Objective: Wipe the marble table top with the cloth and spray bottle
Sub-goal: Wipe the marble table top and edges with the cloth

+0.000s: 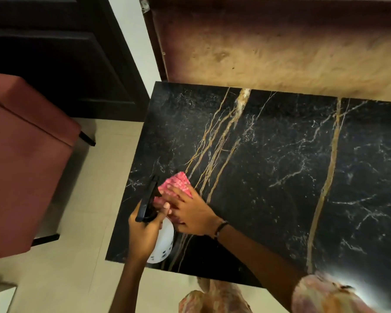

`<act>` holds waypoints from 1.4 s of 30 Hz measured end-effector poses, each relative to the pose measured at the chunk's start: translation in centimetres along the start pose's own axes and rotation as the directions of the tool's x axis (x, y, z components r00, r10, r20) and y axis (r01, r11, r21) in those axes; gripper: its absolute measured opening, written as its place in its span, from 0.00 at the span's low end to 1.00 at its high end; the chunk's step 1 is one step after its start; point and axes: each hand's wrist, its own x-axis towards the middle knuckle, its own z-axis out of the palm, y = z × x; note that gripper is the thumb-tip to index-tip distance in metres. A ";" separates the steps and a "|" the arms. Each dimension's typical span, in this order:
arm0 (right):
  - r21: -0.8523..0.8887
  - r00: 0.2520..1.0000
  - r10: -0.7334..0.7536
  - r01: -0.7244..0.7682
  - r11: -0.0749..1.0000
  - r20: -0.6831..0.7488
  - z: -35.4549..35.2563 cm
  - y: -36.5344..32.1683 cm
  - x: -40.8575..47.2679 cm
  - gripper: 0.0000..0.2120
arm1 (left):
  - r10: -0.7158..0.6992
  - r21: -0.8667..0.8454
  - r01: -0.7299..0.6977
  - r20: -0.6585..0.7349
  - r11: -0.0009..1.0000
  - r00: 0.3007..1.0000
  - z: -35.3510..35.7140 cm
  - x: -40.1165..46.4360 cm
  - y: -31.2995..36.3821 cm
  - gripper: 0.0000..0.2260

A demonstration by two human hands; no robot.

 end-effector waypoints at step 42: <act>0.008 0.781 0.595 -0.607 0.795 0.192 -1.7 -6.8 -13.1 0.28 | -0.081 -0.167 0.048 -0.201 0.985 0.976 -4.4 -7.8 -3.2 0.20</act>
